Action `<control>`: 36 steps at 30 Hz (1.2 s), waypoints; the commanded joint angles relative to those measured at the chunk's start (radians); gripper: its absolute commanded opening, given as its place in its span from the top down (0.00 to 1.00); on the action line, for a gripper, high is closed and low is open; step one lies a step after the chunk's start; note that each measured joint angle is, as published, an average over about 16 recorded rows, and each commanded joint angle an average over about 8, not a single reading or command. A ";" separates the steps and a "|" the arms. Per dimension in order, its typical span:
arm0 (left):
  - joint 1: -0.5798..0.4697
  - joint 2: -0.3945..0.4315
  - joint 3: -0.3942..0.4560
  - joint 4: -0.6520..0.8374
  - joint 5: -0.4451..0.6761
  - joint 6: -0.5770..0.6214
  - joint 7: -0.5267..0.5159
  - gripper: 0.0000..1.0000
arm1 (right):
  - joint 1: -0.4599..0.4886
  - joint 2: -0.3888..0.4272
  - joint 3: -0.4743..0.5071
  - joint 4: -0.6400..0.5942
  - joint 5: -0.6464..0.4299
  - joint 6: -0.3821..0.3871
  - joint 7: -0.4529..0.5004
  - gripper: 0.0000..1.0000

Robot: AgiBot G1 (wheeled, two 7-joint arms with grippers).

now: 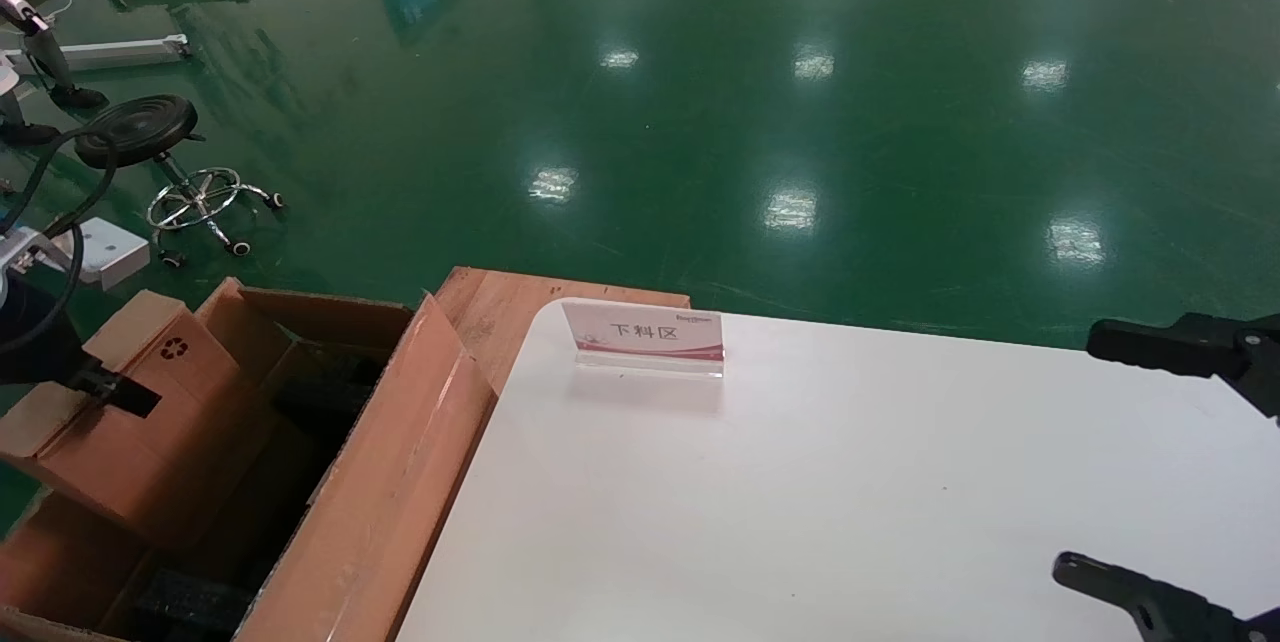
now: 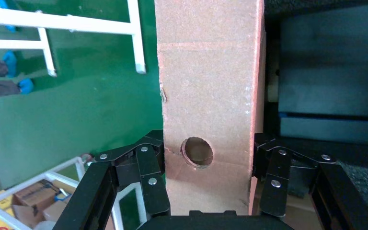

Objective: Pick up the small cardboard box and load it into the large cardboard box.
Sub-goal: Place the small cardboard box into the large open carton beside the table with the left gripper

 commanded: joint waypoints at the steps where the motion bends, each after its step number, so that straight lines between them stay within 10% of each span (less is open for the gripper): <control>1: 0.007 0.007 -0.001 0.014 0.004 -0.012 0.002 1.00 | 0.000 0.000 0.000 0.000 0.000 0.000 0.000 0.00; 20: 0.130 0.009 0.009 0.086 -0.053 -0.092 -0.005 1.00 | 0.000 0.000 -0.001 0.000 0.001 0.000 -0.001 0.00; 29: 0.145 0.008 0.009 0.095 -0.067 -0.091 -0.019 0.04 | 0.000 0.001 -0.001 0.000 0.001 0.001 -0.001 0.00; 36: 0.144 0.007 0.009 0.096 -0.068 -0.089 -0.018 0.00 | 0.000 0.001 -0.001 0.000 0.001 0.001 -0.001 0.00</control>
